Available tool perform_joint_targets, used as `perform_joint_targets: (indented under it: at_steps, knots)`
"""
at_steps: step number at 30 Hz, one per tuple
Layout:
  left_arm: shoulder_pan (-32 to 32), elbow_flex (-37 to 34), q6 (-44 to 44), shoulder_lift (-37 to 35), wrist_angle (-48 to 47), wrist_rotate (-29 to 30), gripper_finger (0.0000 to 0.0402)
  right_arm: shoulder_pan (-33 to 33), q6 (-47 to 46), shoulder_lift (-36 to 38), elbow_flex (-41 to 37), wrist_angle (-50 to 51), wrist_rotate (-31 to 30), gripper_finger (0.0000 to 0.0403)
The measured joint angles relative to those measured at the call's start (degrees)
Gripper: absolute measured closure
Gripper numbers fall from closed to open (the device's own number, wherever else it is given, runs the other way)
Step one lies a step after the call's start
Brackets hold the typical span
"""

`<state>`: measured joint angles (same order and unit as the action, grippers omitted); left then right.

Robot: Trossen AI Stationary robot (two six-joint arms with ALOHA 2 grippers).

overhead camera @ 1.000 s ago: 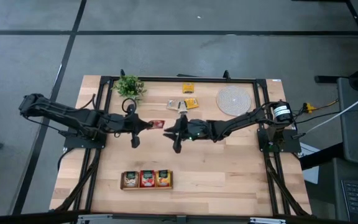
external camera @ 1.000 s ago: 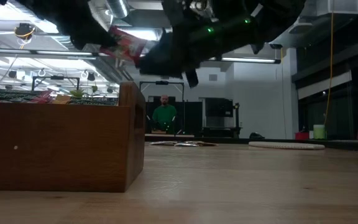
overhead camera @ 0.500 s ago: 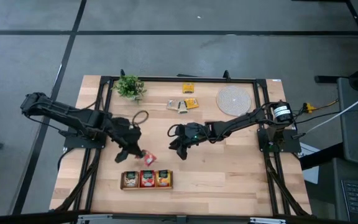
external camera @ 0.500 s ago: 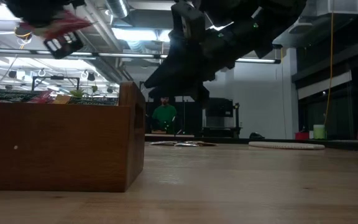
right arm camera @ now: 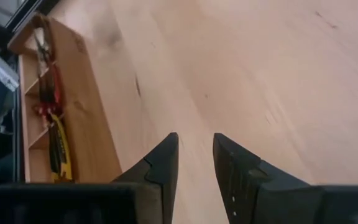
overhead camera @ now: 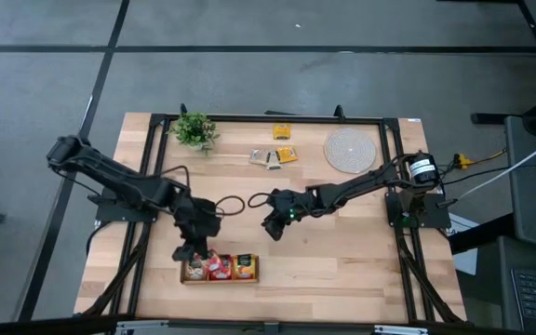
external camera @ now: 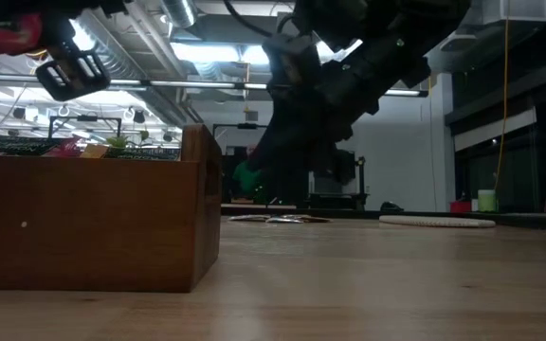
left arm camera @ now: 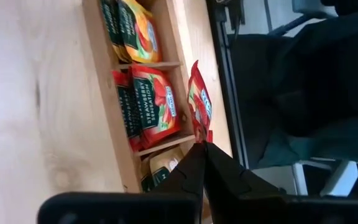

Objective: Pick & Place Tea
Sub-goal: Put the red tea bag into the middle section of the wooden organizer

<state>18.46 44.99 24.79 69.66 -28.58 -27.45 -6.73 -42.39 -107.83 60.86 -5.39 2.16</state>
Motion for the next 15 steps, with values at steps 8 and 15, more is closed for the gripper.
perform_joint_targets:
  at_steps: [8, 15]
  knots:
    - [0.37, 0.37, -2.85, 5.89, -0.02, -0.99, 0.0398, -0.06, -3.95, 0.0, 0.0, 0.17, -1.05, 0.0301]
    - [-0.11, 0.37, -7.7, 8.79, 0.59, -0.82, 0.0398, -0.06, -4.11, 0.0, 0.0, 0.61, -1.06, 0.0301]
